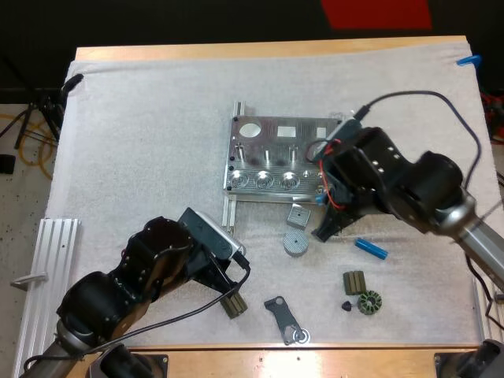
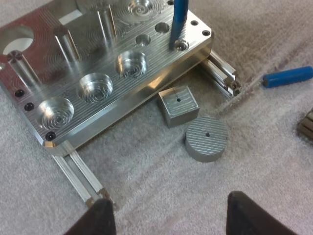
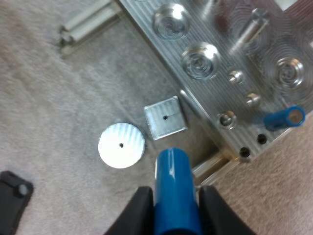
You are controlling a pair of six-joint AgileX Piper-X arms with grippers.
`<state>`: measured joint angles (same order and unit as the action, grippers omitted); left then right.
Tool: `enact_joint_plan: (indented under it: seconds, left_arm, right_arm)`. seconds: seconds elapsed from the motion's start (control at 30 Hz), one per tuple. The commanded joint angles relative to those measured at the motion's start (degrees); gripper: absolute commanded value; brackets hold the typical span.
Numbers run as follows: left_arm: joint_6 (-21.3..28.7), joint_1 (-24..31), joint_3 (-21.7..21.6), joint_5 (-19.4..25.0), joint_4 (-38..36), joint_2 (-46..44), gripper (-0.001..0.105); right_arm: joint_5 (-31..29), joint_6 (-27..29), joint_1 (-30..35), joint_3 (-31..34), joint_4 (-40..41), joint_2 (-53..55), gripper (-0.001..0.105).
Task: Load cells from right to left
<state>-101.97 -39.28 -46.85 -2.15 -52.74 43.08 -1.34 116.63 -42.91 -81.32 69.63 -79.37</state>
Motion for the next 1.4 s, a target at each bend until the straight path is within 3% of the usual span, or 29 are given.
enact_joint_plan:
  seconds: [0.0, 0.27, 0.53, 0.7, 1.0, 1.37]
  left_arm:
    - [-1.10, -0.18, -0.14, 1.54, -0.03, 0.29, 0.050]
    - [-1.10, -0.18, -0.14, 1.54, 0.44, 0.48, 0.050]
    - [-1.10, -0.18, -0.14, 1.54, 0.44, 0.48, 0.050]
    - [-1.10, -0.18, -0.14, 1.54, 0.44, 0.48, 0.050]
    - [-0.54, -0.18, -0.14, 1.54, 0.44, 0.48, 0.050]
    - [-0.55, -0.18, -0.14, 1.47, 0.44, 0.48, 0.050]
  right_arm:
    - [-0.16, 1.99, 0.05, -1.21, 0.33, -1.30, 0.000]
    - [-6.24, 7.60, 0.05, -6.16, 1.52, -9.66, 0.000]
    - [-6.06, 8.82, 4.26, -12.39, 2.73, -16.44, 0.000]
    - [-2.37, 8.82, 7.62, -15.18, 2.74, -19.97, 0.000]
    - [-1.04, 11.16, 8.48, -15.35, 2.18, -25.00, 0.000]
    - [-6.15, 13.35, 8.48, -15.35, -1.17, -28.75, 0.000]
